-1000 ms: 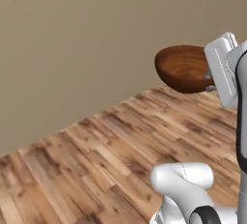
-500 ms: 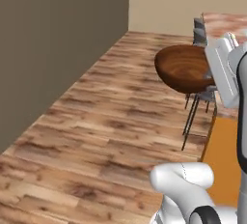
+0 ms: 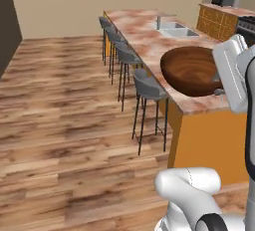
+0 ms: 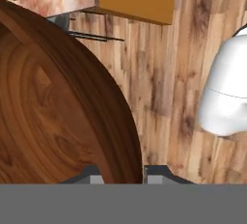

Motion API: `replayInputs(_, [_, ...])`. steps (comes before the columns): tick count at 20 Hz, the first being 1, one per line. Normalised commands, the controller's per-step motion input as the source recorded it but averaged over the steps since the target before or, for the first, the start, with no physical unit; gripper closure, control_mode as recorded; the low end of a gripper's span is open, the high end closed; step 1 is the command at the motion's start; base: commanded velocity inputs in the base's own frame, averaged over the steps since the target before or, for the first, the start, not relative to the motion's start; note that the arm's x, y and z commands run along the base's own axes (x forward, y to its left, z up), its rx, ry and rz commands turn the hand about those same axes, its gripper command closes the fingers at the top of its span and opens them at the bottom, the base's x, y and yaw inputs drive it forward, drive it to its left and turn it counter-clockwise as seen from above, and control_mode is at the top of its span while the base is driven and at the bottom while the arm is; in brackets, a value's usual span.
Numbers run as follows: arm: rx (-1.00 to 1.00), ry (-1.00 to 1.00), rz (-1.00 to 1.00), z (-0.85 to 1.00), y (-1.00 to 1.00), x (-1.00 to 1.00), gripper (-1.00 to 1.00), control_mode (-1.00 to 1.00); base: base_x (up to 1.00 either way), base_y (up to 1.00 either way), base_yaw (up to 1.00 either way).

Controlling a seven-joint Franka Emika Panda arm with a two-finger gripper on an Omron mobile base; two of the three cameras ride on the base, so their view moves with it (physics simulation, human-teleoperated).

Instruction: Pick up the bowls from the cabinet and place each bowl in front of a stool on the dining counter.

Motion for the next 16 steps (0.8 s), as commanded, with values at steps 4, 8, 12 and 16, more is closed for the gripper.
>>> replayInputs(4, [0.00, 0.00, 0.00, 0.00, 0.00, 0.00, 1.00, 1.00, 0.64, 0.70, -0.73])
replayInputs(8, [0.00, 0.00, 0.00, 0.00, 0.00, 0.00, 1.00, 1.00, 0.47, 0.94, -0.62])
replayInputs(12, [0.00, 0.00, 0.00, 0.00, 0.00, 0.00, 1.00, 1.00, 0.26, 1.00, -0.46])
replayInputs(16, [0.00, 0.00, 0.00, 0.00, 0.00, 0.00, 1.00, 1.00, 0.01, 1.00, -0.45])
